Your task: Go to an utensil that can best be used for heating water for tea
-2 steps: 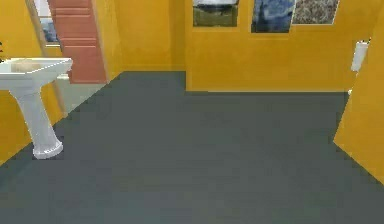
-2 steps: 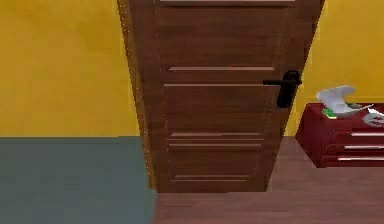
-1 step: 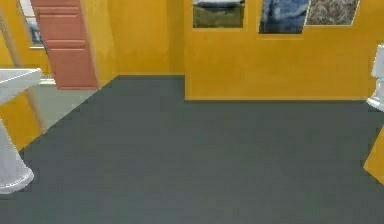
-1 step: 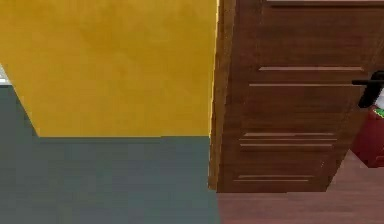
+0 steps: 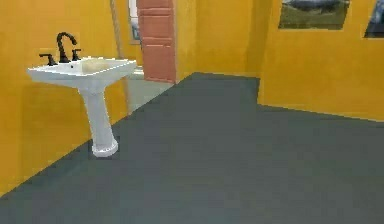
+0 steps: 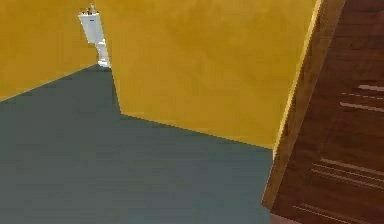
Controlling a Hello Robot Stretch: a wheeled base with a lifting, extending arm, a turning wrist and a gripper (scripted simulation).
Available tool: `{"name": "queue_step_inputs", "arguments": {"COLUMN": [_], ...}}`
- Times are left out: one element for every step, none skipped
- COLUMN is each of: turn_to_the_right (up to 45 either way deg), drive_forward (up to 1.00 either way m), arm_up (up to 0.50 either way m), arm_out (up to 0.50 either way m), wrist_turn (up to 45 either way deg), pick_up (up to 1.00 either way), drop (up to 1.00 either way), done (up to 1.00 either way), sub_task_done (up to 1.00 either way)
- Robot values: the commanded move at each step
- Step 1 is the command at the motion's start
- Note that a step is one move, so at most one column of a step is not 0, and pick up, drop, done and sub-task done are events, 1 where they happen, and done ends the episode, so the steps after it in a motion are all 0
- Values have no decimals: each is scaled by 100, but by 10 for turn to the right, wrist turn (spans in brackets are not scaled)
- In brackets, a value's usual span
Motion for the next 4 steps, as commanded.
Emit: {"name": "queue_step_inputs", "arguments": {"turn_to_the_right": [0, 0, -60, 0], "drive_forward": [100, 100, 0, 20], "arm_up": [0, 0, 0, 0], "arm_out": [0, 0, 0, 0], "wrist_turn": [0, 0, 0, 0], "pick_up": [0, 0, 0, 0], "drop": [0, 0, 0, 0], "done": [0, 0, 0, 0], "sub_task_done": [0, 0, 0, 0]}}
